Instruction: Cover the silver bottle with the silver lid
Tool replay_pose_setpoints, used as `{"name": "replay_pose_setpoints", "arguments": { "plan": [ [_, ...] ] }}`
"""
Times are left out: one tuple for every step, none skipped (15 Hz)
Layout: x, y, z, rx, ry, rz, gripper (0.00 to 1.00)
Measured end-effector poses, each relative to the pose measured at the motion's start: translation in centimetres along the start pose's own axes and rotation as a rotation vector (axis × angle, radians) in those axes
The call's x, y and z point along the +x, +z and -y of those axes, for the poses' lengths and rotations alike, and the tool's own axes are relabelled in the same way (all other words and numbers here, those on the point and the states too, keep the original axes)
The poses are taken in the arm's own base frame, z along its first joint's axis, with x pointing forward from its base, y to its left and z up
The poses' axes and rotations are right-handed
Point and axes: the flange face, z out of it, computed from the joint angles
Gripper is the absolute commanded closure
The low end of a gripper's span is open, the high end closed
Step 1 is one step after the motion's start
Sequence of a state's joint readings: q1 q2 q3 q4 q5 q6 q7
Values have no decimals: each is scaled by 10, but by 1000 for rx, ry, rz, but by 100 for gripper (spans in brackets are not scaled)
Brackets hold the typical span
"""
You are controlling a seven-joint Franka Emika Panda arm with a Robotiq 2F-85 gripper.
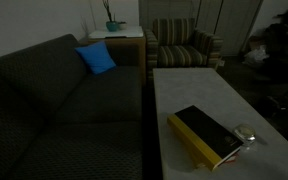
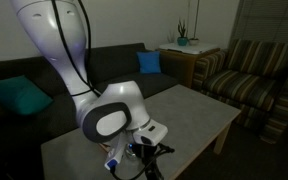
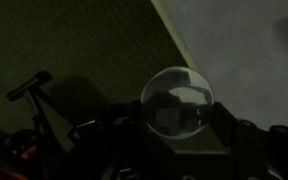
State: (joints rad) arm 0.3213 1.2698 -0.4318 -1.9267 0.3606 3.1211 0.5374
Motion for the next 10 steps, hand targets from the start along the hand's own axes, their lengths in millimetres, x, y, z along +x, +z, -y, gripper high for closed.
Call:
{"name": "replay_pose_setpoints", "arguments": {
  "plan": [
    [4, -8, 5, -20, -17, -37, 56],
    [8, -16, 11, -33, -43, -70, 56],
    [9, -23, 17, -36, -72, -92, 56],
    [10, -27, 23, -32, -103, -106, 56],
    [10, -29, 27, -24, -139, -118, 56],
    [12, -31, 30, -16, -180, -133, 56],
    [13, -33, 32, -8, -220, -147, 56],
    [14, -34, 34, -2, -258, -161, 56],
    [15, -36, 35, 5, -293, -175, 56],
    [16, -38, 37, 12, -328, -189, 56]
  ]
}}
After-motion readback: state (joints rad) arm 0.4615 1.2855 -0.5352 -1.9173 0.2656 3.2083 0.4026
